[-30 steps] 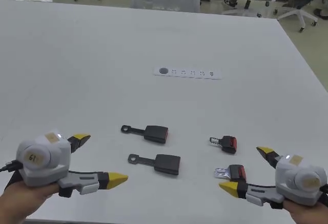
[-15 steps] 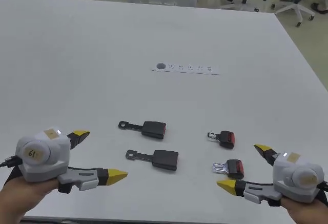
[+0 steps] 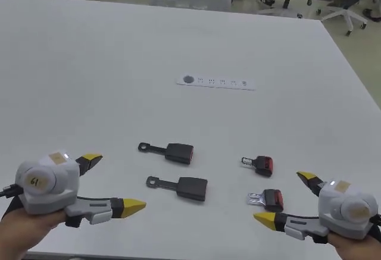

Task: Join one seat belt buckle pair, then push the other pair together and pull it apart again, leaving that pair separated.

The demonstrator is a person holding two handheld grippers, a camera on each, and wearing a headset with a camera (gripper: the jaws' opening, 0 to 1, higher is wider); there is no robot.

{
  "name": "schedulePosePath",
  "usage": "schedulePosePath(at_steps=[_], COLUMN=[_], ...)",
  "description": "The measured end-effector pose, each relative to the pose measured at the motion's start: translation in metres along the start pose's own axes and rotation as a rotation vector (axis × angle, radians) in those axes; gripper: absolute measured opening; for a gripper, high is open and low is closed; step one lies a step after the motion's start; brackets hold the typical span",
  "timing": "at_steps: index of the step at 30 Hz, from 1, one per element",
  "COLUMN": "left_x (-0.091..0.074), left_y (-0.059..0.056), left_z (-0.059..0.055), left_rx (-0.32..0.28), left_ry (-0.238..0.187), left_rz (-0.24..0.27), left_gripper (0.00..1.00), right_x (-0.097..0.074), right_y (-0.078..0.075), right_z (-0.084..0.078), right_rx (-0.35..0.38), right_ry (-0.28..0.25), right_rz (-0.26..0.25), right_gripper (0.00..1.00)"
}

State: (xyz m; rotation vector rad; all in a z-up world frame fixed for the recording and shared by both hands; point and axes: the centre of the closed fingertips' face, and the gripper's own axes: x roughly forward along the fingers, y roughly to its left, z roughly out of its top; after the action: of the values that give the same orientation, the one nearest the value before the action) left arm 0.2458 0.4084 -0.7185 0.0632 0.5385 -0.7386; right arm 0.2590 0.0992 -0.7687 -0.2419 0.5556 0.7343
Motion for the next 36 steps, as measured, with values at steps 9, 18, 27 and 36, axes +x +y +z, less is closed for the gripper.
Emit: schedulePosePath(at_steps=[9, 18, 27, 36], left_x=[-0.0015, -0.0041, -0.0033, -0.0012], left_y=[0.0037, 0.0048, 0.0041, 0.0038], left_z=[0.0, -0.0018, -0.001, -0.0027], left_rx=[-0.006, -0.002, 0.005, 0.012], left_ry=[-0.007, -0.005, -0.006, 0.003], left_rz=[0.01, 0.012, 0.01, 0.003], left_gripper=[1.0, 1.0, 1.0, 1.0], right_x=[0.0039, 0.0066, 0.0062, 0.0046], right_y=[0.0023, 0.0039, 0.0073, 0.0071], right_z=[0.0018, 0.0035, -0.0003, -0.0009], right_rx=[-0.007, -0.013, -0.012, -0.024], right_ry=[0.0, 0.001, 0.009, 0.015], right_rz=[0.011, 0.019, 0.03, 0.029], right_gripper=[0.98, 0.97, 0.97, 0.97])
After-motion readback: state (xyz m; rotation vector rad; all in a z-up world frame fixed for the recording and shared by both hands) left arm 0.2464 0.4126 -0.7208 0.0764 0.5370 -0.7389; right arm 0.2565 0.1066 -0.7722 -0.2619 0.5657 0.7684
